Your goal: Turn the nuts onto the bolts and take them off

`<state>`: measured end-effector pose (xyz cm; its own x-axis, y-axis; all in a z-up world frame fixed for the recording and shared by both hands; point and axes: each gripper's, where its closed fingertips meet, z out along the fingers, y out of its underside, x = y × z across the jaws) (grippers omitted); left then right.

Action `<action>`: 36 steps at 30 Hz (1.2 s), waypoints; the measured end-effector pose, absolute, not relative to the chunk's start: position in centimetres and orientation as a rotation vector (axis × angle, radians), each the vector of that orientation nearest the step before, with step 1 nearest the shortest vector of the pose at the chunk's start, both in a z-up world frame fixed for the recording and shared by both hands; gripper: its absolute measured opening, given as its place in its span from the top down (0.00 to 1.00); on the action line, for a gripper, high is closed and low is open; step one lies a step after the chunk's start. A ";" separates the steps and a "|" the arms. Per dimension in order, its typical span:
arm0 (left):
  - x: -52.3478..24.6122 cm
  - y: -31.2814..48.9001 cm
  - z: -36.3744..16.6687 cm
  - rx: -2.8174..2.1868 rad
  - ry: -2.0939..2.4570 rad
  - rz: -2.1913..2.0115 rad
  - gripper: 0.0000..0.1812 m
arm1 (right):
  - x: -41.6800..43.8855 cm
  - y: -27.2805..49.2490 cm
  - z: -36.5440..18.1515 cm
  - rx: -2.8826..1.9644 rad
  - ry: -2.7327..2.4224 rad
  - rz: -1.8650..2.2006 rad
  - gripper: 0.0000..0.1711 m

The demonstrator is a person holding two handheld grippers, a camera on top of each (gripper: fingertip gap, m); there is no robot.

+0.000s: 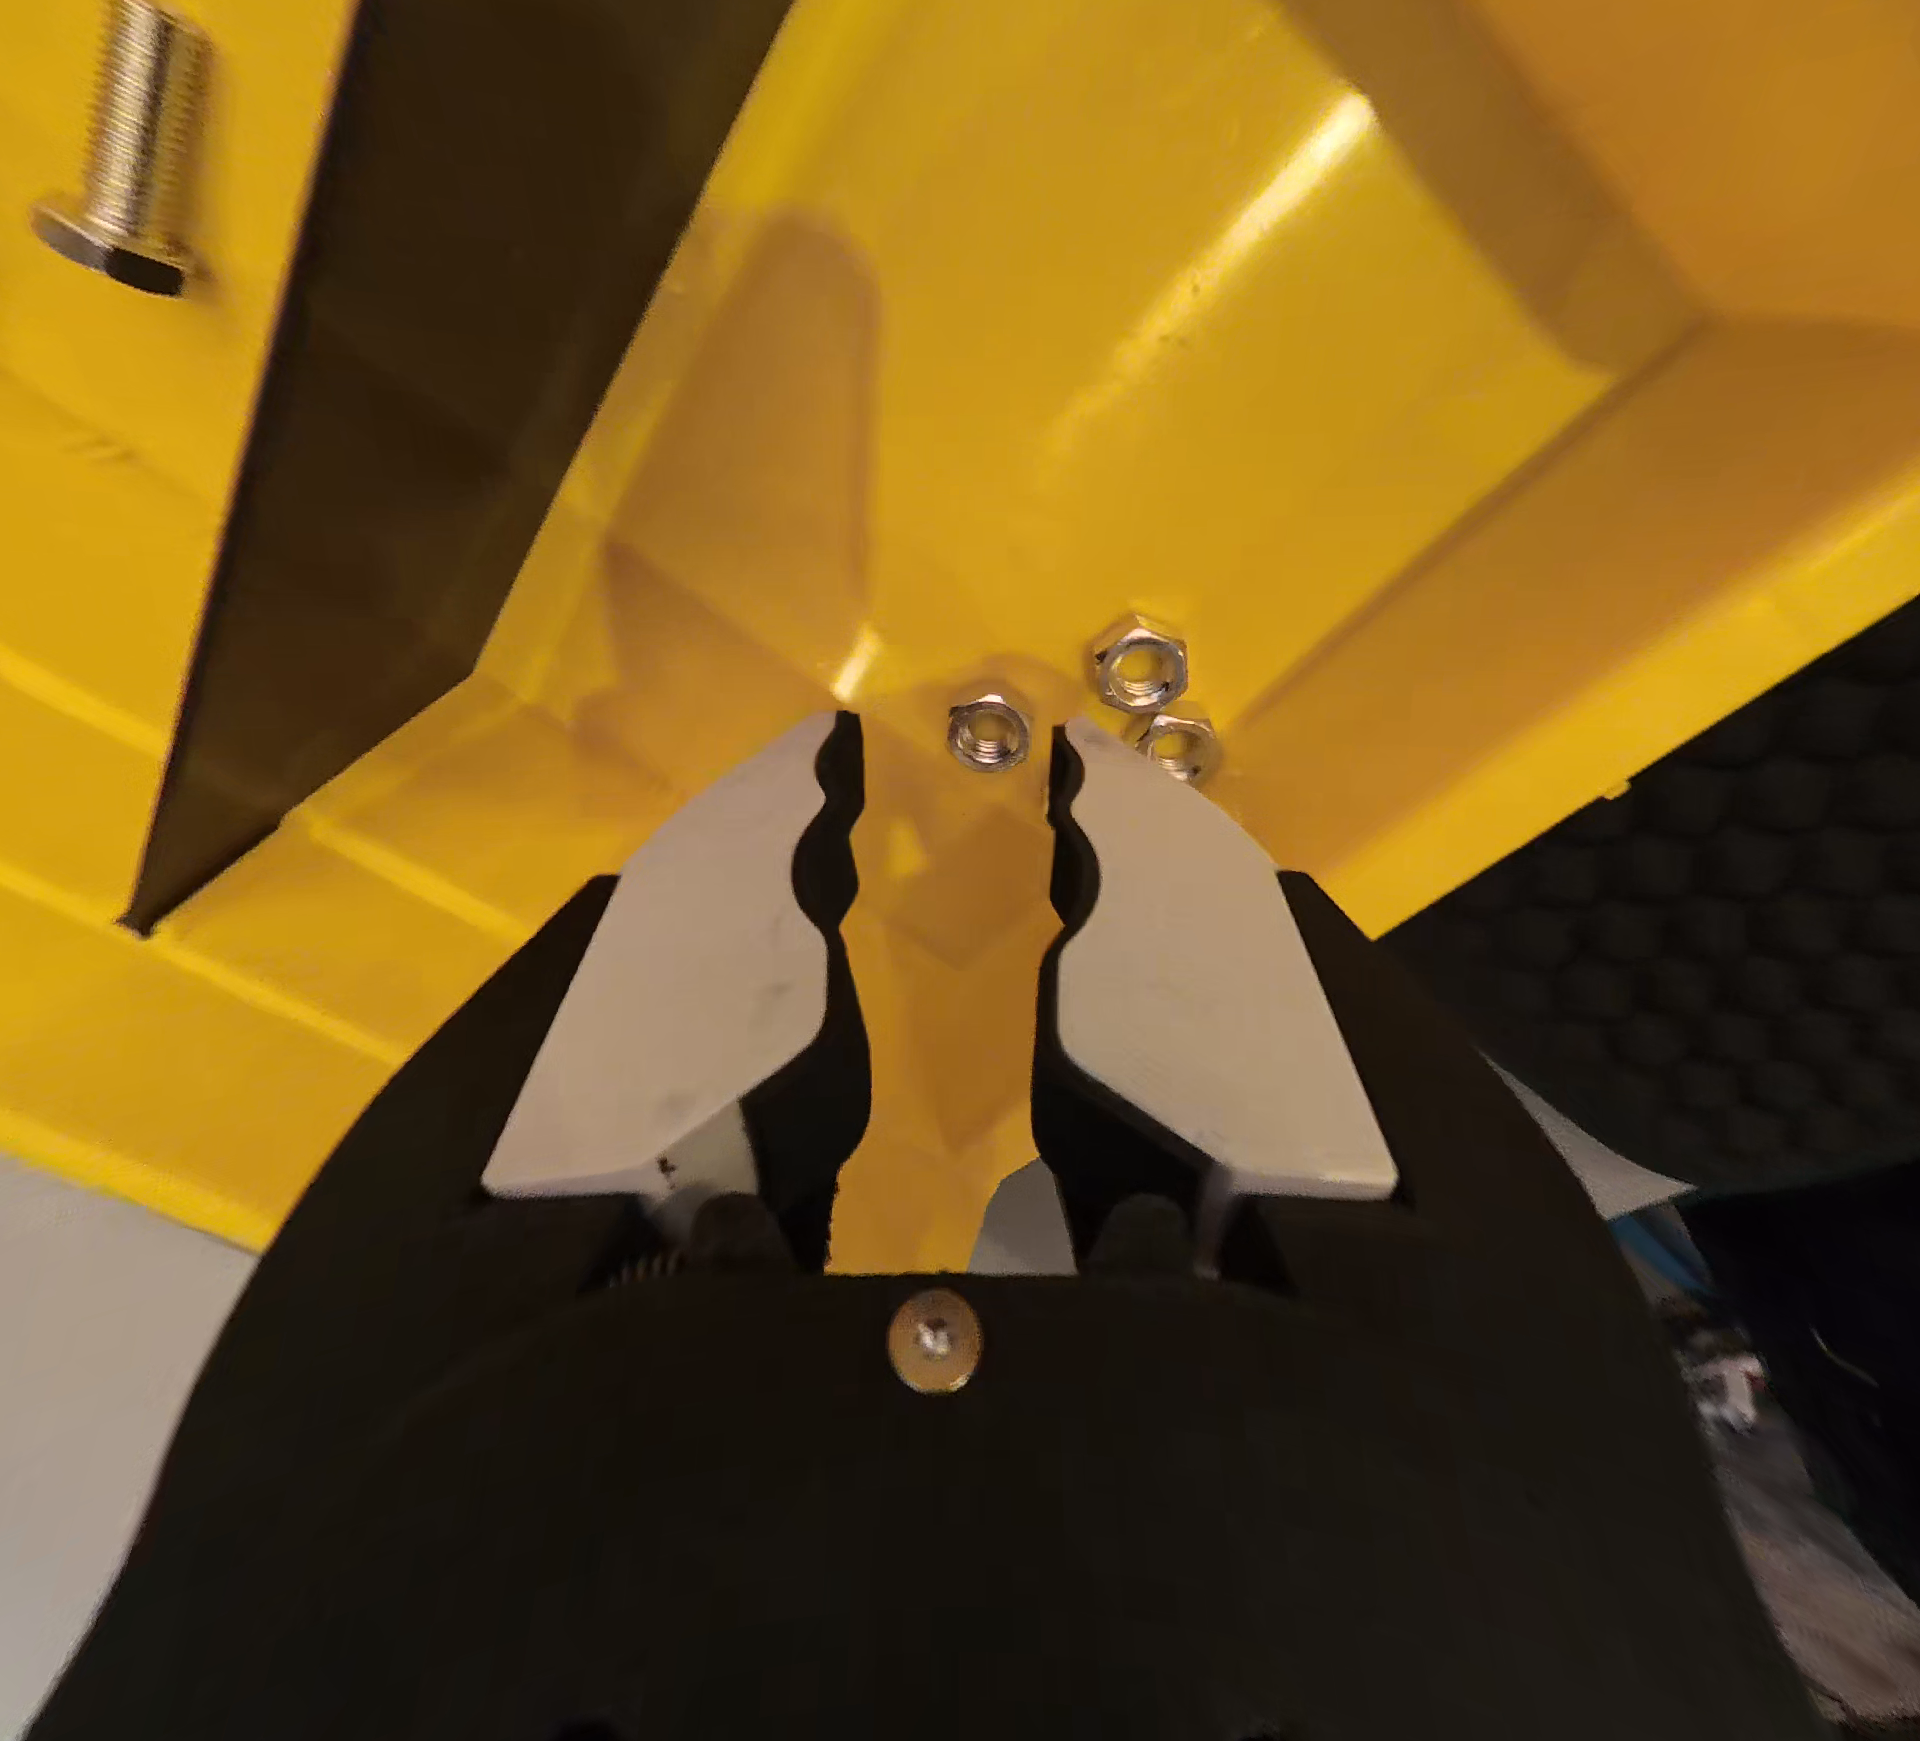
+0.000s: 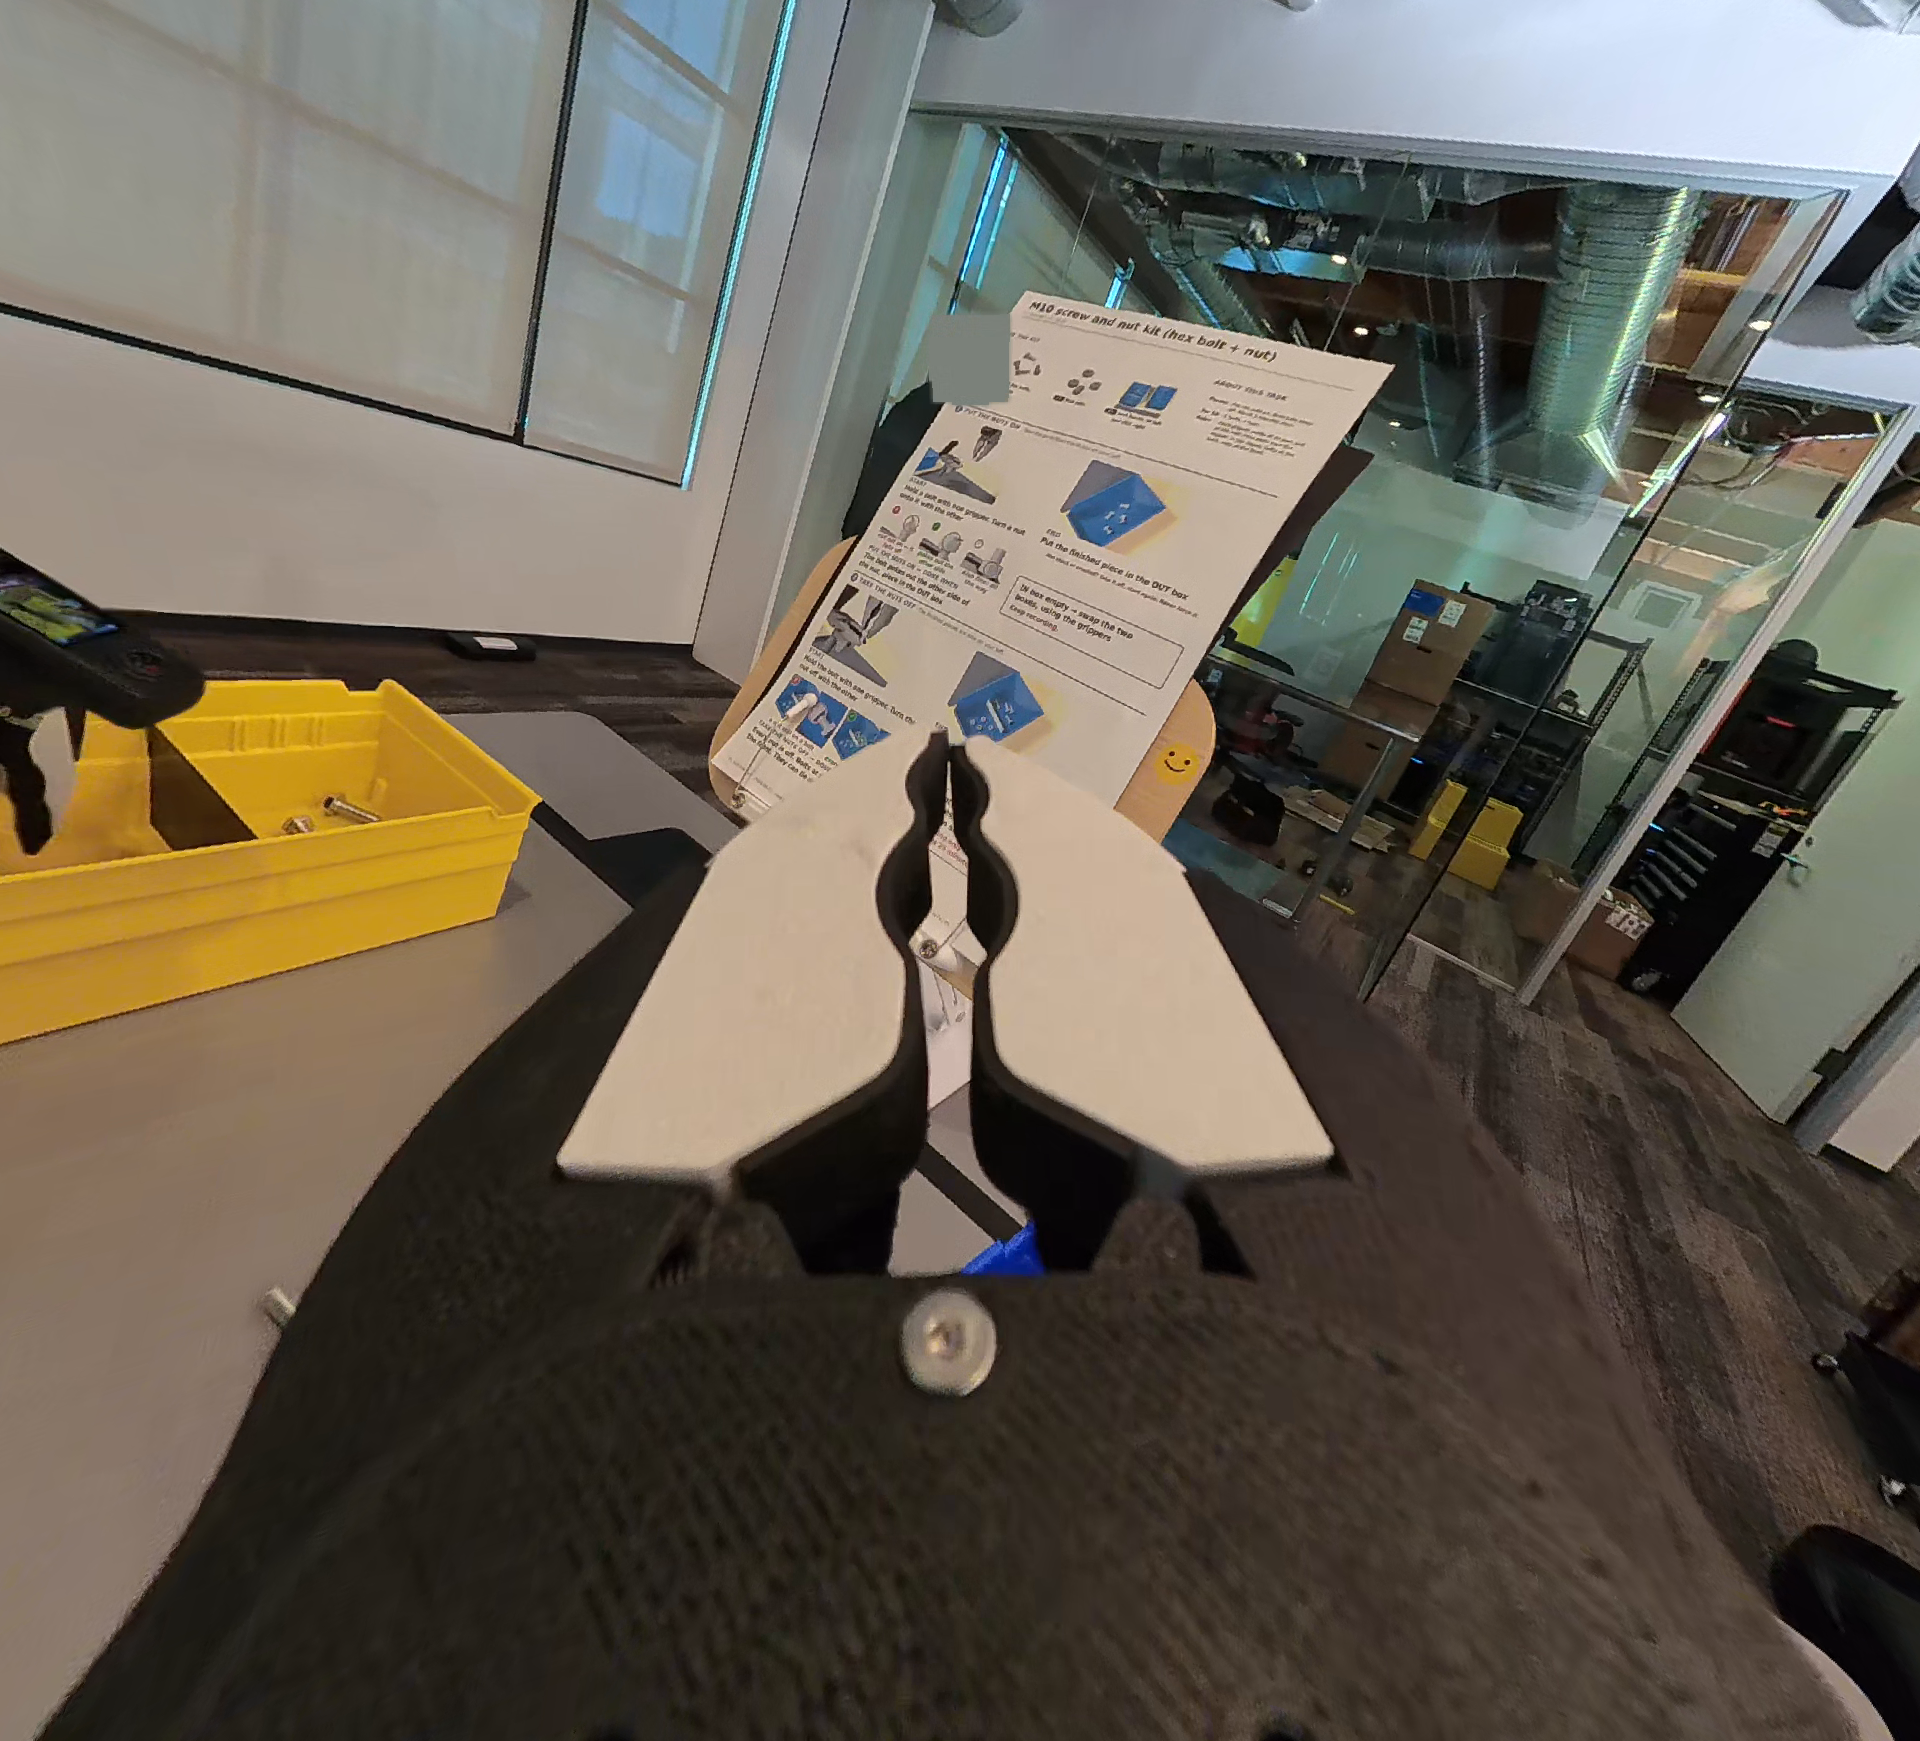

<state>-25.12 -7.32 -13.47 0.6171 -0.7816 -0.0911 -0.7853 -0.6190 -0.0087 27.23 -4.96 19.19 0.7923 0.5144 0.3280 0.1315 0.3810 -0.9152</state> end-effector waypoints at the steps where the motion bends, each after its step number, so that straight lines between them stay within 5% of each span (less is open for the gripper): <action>1: -25.2 -7.5 -13.7 -2.804 1.358 0.109 0.81 | 27.2 -4.9 19.2 -1.176 -0.644 0.265 0.99; 21: -26.0 -7.5 -15.3 -2.840 1.402 0.179 0.90 | 28.7 -5.3 19.5 -1.158 -0.609 0.287 0.99; 28: -25.0 -6.7 -9.2 -2.737 1.278 0.171 0.90 | 29.9 -5.8 20.1 -1.131 -0.574 0.314 0.99; 33: -15.1 -8.0 -2.1 -2.469 1.371 -0.021 0.90 | 29.9 -6.1 20.5 -1.108 -0.560 0.364 0.99; 36: -6.4 -10.7 -2.8 -2.319 1.583 -0.153 0.90 | 29.1 -6.3 20.6 -1.099 -0.580 0.390 0.99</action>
<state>-6.41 -10.74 -2.84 0.3774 -0.9212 -0.0948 -0.8859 -0.3294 -0.3266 29.06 -6.33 20.57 0.7884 0.5648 0.2439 -0.0122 0.4107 -0.9117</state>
